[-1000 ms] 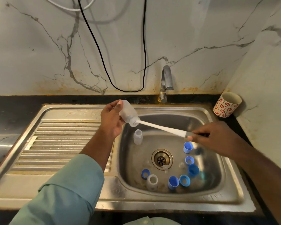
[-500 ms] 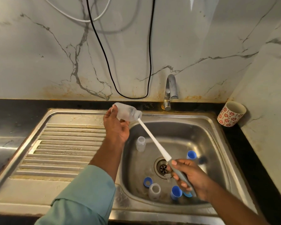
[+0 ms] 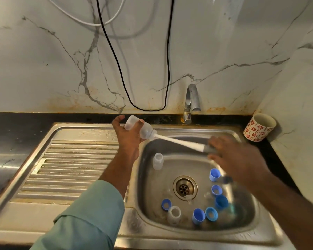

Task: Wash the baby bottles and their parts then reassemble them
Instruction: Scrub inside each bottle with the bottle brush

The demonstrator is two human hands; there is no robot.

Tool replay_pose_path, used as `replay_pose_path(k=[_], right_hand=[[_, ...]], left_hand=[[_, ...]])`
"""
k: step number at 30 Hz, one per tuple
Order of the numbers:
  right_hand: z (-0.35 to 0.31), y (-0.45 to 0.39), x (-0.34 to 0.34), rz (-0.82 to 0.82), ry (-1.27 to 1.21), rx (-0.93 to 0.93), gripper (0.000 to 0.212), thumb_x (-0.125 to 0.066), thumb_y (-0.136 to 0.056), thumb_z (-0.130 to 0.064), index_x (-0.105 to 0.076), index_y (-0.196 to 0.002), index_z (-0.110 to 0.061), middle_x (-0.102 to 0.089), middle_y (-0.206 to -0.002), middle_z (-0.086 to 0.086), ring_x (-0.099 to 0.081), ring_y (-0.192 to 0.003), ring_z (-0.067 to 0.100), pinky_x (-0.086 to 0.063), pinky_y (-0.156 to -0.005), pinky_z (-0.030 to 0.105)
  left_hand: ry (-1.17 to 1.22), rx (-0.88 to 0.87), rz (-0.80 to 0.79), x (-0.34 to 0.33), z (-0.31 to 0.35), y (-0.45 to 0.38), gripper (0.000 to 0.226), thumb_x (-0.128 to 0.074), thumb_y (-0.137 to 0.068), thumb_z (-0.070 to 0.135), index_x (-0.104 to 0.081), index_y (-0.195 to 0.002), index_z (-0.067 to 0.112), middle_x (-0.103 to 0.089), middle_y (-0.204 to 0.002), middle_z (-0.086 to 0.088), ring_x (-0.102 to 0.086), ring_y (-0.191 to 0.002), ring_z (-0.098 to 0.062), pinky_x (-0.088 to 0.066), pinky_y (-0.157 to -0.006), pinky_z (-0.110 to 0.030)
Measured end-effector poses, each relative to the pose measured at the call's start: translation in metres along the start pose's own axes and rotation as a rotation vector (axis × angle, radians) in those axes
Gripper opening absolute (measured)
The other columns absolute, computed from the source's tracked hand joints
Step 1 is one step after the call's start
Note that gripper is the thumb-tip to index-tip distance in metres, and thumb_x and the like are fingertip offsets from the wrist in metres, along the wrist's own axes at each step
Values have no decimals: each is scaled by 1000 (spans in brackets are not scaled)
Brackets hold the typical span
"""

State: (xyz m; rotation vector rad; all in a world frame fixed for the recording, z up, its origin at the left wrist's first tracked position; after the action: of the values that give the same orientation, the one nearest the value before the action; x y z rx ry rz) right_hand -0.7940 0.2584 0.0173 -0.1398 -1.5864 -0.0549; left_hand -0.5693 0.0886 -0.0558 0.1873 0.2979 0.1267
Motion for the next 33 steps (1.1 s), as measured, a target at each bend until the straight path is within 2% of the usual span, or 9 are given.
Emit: replay_pose_path(k=[3, 5, 9, 13, 15, 21, 24, 27, 33], right_hand=[[18, -15, 25, 497, 226, 174, 17, -63, -91, -30, -68, -98, -16, -66, -87, 5, -59, -79, 29, -49, -70, 40], [37, -28, 25, 576, 271, 304, 28, -57, -89, -36, -72, -97, -14, -69, -83, 6, -60, -77, 31, -46, -73, 40], [71, -47, 2, 265, -209, 144, 31, -57, -93, -42, -75, -96, -17, -70, -78, 3, -61, -70, 22, -43, -60, 29], [74, -42, -60, -295, -953, -234, 38, -65, -85, -39, -71, -96, -3, -66, -78, 26, -59, -59, 30, -48, -53, 35], [55, -22, -94, -541, -1182, -373, 51, -60, -80, -48, -68, -100, -2, -62, -71, 20, -50, -50, 21, -42, -45, 28], [-25, 34, -127, -625, -1396, -506, 25, -60, -95, -32, -56, -108, -12, -62, -83, 10, -46, -49, 12, -39, -44, 23], [-30, 36, -102, -442, -1189, -451, 23, -73, -85, -16, -55, -99, -13, -66, -87, 14, -55, -49, 13, -46, -44, 24], [-24, 21, -45, -273, -410, -171, 10, -57, -96, -36, -56, -101, -27, -62, -85, -5, -61, -68, 7, -57, -63, 27], [5, -35, 64, 212, 509, 292, 24, -47, -94, -40, -62, -106, -27, -66, -95, -3, -60, -85, 22, -39, -72, 34]], left_hand=[[62, 145, -53, 2, 0, 1, 48, -75, -86, 13, -49, -125, 20, -54, -124, -13, -62, -108, -35, -61, -66, -43], [121, 259, -66, 4, -2, 3, 49, -76, -85, 14, -51, -126, 18, -56, -124, -13, -63, -108, -37, -61, -67, -47], [215, 388, -137, 4, -4, 10, 52, -76, -84, 17, -51, -129, 16, -55, -127, -17, -62, -110, -39, -60, -65, -49], [276, 463, -172, 1, -3, 15, 45, -74, -84, 14, -53, -124, 13, -54, -125, -20, -61, -109, -40, -60, -65, -50], [343, 454, -124, 0, -4, 14, 45, -74, -84, 13, -54, -123, 11, -52, -126, -21, -60, -109, -41, -60, -64, -50], [365, 292, 142, 17, -12, 1, 52, -72, -86, 2, -46, -125, 23, -51, -126, -14, -57, -110, -41, -59, -71, -58], [239, 185, 186, 20, -13, 2, 52, -74, -85, 3, -46, -120, 30, -48, -130, -13, -56, -113, -38, -62, -71, -48], [64, 50, 145, 17, -14, 3, 45, -76, -85, 8, -50, -113, 32, -49, -129, -12, -57, -113, -35, -62, -67, -40], [-9, 195, -107, 12, 1, 1, 35, -73, -86, 8, -65, -119, 18, -60, -121, -11, -61, -107, -36, -61, -64, -46]])
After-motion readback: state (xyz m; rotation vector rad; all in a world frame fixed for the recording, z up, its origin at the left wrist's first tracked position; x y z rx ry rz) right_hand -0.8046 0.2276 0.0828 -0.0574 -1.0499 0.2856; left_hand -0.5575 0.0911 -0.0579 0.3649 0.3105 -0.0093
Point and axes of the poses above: each hand's wrist, its own y-axis away from the middle knuckle, its own x-axis out of the back of the hand, z = x × y, the point moved 4 cm from there along -y, towards the middle knuckle
